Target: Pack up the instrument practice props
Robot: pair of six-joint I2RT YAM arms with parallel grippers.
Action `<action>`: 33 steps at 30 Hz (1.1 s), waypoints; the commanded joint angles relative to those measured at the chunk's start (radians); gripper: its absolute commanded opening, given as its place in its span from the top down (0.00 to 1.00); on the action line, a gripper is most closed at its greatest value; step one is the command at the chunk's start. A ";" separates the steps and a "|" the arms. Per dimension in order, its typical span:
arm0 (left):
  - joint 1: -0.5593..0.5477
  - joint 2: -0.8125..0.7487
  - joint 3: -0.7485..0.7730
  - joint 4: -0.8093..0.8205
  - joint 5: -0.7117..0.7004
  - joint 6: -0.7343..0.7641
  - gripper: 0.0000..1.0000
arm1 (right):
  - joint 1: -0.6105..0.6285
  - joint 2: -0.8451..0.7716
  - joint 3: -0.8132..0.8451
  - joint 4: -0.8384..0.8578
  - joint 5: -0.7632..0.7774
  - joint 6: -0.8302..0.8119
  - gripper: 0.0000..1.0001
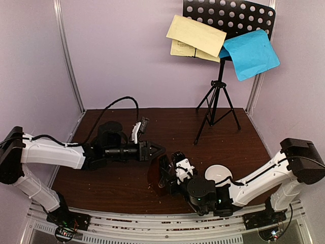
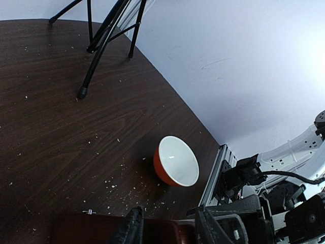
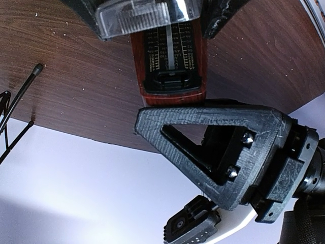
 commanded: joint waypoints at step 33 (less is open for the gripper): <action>0.003 -0.004 -0.003 -0.022 0.011 0.022 0.63 | 0.001 0.116 0.056 -0.164 -0.016 0.040 0.42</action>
